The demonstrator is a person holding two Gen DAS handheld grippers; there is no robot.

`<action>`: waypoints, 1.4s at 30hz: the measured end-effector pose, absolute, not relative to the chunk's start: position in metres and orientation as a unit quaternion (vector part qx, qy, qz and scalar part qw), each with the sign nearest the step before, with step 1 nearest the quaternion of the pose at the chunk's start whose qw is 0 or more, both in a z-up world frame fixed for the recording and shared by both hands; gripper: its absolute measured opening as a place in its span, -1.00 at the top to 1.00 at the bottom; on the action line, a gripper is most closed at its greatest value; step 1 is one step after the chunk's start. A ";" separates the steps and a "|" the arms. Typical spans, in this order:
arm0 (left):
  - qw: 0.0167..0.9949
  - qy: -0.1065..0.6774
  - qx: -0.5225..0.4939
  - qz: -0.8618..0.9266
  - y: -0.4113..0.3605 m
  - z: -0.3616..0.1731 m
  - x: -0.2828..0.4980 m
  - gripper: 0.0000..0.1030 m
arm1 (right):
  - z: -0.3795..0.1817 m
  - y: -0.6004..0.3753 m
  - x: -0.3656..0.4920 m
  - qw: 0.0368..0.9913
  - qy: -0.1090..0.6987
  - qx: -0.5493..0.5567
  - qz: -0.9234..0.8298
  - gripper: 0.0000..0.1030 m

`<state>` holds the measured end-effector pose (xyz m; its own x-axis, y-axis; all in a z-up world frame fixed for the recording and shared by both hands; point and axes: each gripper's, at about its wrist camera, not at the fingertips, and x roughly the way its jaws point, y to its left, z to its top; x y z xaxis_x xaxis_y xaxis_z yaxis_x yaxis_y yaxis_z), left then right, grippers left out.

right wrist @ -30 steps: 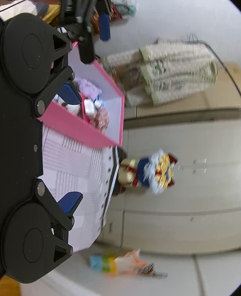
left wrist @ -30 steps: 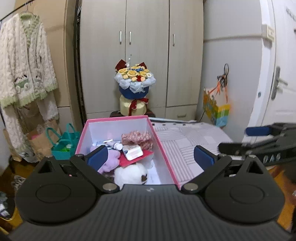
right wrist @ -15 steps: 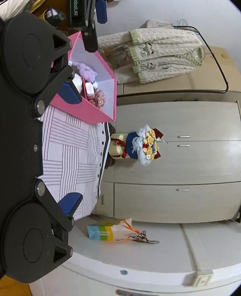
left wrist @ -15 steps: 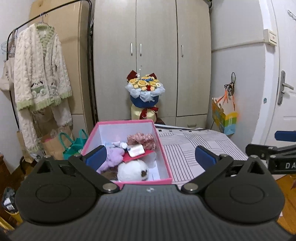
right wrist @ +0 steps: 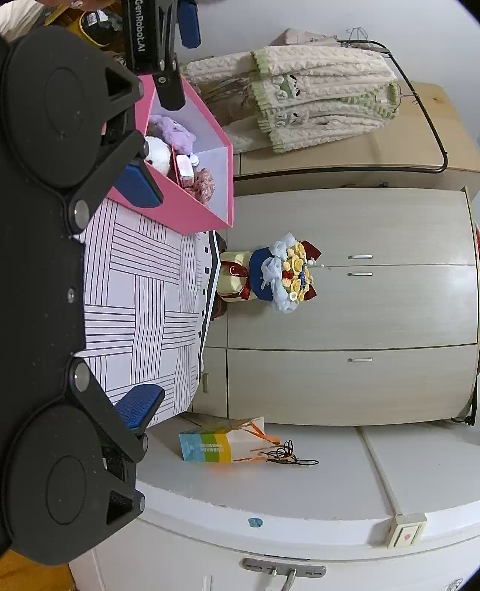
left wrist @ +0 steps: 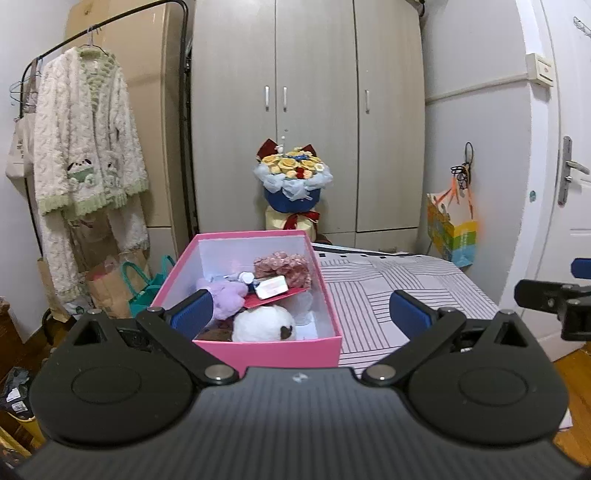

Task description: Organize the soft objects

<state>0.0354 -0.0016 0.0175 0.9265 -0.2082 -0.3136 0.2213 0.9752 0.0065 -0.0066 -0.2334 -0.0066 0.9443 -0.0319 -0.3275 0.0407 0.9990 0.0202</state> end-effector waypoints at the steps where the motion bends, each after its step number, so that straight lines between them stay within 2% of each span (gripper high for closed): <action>1: 0.982 0.157 0.020 -0.107 -0.001 0.017 0.036 -1.00 | -0.007 -0.234 -0.006 0.986 0.167 0.014 -0.019 -1.00; 42: 0.987 0.147 0.032 -0.055 0.003 0.004 0.032 -1.00 | -0.025 -0.224 -0.009 0.985 0.160 -0.011 -0.058 -1.00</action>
